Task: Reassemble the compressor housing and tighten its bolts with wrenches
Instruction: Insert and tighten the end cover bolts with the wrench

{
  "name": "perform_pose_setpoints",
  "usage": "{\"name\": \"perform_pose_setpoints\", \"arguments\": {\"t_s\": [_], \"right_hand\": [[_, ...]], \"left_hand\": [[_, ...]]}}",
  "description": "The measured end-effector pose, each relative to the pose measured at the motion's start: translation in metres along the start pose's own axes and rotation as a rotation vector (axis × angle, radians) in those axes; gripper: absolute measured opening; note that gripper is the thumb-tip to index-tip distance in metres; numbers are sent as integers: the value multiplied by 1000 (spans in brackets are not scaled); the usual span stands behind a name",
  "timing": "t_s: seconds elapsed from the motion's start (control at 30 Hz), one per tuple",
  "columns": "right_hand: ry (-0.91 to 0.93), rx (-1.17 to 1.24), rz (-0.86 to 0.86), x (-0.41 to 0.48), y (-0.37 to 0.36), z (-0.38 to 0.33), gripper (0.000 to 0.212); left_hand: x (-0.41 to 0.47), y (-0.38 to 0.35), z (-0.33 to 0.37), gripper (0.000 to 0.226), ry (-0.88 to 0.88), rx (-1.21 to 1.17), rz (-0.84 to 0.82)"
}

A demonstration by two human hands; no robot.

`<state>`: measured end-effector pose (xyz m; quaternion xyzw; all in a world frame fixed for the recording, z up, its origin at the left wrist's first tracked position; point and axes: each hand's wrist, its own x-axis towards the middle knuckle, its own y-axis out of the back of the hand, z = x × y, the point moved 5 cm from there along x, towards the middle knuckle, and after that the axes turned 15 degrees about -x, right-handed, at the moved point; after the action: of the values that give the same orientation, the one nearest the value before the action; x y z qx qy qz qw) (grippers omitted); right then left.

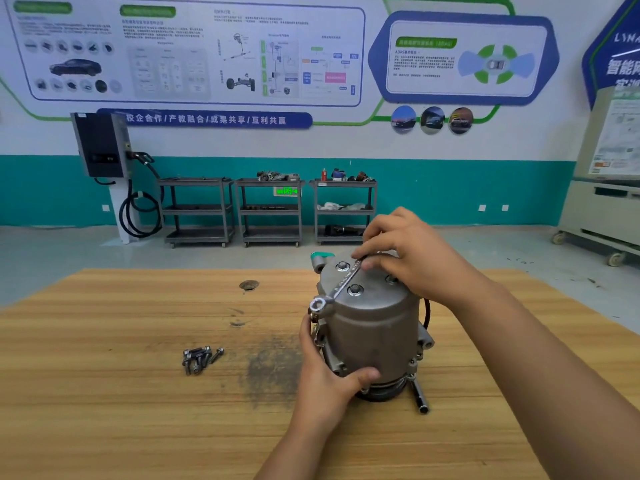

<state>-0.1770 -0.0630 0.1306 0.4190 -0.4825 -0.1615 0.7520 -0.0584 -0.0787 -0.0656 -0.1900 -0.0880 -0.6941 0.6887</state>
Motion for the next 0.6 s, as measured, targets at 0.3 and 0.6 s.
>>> {"name": "perform_pose_setpoints", "arguments": {"t_s": [0.3, 0.6], "right_hand": [[-433, 390, -23, 15, -27, 37, 27], [-754, 1291, -45, -15, -51, 73, 15]], "left_hand": [[-2, -2, -1, 114, -29, 9, -34], [-2, -6, 3, 112, -82, -8, -47]]}}
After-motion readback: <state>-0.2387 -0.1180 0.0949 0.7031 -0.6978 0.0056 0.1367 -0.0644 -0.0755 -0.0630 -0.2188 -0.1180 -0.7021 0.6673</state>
